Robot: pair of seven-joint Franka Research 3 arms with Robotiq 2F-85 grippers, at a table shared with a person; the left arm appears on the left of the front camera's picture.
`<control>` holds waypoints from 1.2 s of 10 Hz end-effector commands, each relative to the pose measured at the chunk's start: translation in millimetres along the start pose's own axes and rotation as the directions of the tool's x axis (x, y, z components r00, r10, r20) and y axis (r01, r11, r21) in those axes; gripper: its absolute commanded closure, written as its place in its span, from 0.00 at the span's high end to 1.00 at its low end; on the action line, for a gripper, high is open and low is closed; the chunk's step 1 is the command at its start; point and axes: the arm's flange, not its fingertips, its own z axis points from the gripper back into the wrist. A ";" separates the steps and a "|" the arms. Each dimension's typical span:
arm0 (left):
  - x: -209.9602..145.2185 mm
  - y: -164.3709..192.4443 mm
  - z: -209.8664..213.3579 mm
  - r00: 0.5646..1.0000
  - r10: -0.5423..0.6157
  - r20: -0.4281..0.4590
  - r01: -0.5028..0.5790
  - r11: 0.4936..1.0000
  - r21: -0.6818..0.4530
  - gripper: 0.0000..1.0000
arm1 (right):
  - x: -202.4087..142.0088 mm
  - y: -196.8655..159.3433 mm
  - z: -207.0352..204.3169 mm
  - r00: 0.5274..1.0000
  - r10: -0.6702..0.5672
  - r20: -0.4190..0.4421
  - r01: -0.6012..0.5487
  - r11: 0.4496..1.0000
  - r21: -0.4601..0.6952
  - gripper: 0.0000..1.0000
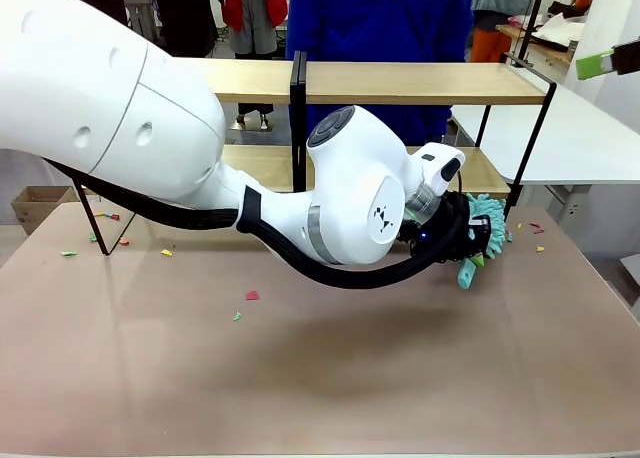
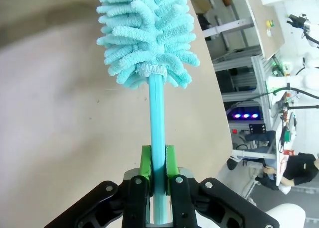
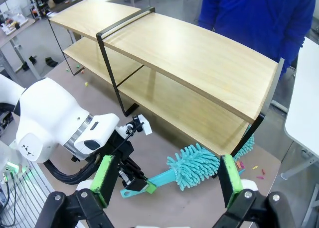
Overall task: Clean the shelves.
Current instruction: Clean another randomly selected level of the Shelf with the Duster.
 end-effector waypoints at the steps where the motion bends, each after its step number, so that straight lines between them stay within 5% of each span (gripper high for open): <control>1: -12.8 9.2 27.3 1.000 -0.024 -0.005 0.024 1.000 0.006 0.13 | -0.9 -0.2 -1.1 1.000 0.005 0.002 -0.005 1.000 0.006 1.00; 4: -52.8 19.8 78.1 0.997 -0.041 -0.067 0.048 0.993 0.106 0.13 | -0.9 -0.2 -1.1 1.000 0.005 0.002 -0.005 1.000 0.006 1.00; 7: -125.2 43.5 173.4 0.987 -0.121 -0.110 0.122 0.993 0.005 0.13 | -0.9 -0.2 -1.1 1.000 0.005 0.002 -0.005 1.000 0.006 1.00; 10: -179.5 79.3 274.2 0.982 -0.139 -0.126 0.145 0.989 0.038 0.13 | -0.9 -0.2 -1.1 1.000 0.005 0.002 -0.005 1.000 0.006 1.00; 12: -183.2 118.3 322.6 0.992 -0.047 0.117 0.028 0.987 0.161 0.13 | -0.9 -0.2 -1.1 1.000 0.005 0.002 -0.005 1.000 0.006 1.00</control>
